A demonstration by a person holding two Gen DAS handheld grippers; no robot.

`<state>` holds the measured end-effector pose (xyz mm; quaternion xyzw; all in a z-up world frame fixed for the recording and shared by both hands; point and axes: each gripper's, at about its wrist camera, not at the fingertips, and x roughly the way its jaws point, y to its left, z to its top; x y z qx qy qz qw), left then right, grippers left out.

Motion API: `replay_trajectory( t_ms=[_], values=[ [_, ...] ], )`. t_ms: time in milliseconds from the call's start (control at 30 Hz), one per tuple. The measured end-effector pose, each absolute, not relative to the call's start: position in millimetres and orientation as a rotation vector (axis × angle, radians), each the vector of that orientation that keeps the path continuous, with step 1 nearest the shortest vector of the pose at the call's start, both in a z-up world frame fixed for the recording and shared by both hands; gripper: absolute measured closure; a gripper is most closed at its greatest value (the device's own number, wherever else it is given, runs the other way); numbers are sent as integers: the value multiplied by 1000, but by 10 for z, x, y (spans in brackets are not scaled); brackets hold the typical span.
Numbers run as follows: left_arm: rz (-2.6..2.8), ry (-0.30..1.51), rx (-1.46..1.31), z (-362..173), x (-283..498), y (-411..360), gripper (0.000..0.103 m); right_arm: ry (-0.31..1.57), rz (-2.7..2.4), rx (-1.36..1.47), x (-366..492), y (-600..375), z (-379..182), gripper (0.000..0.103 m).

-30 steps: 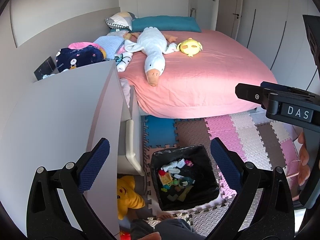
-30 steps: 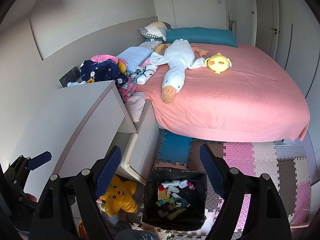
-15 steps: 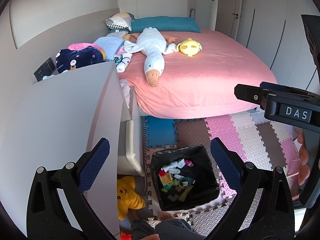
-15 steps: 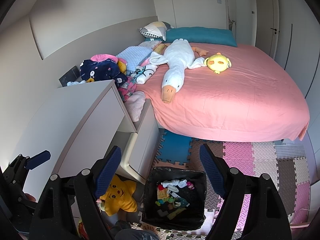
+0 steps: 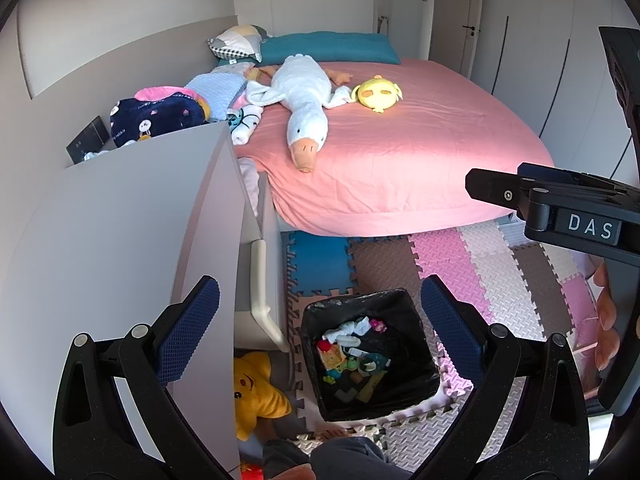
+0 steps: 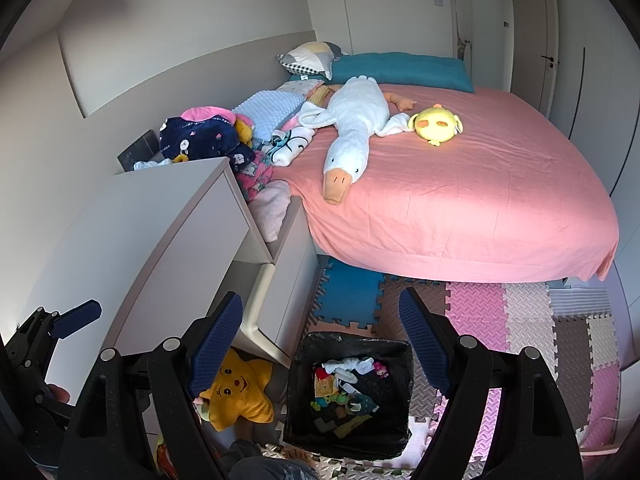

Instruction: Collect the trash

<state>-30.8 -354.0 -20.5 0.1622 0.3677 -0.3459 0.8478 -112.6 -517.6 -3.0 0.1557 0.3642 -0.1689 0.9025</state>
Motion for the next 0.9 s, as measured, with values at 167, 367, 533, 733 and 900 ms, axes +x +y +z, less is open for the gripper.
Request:
replay_trajectory(
  t_ms=[167, 367, 533, 733, 900],
  values=[
    [-735, 777, 344, -209, -312, -3553, 6, 753, -349, 322, -1125, -5175, -30, 22],
    [-733, 778, 343, -209, -313, -3556, 6, 752, -349, 323, -1121, -5172, -28, 22],
    [-734, 766, 334, -213, -342, -3563, 6, 754, -349, 322, -1117, -5174, -27, 22],
    [-732, 766, 335, -226, -362, -3576, 6, 757, -354, 325, -1154, -5158, -52, 22],
    [-752, 775, 342, -225, -361, -3595, 6, 756, -354, 323, -1191, -5145, -67, 22]
  ],
)
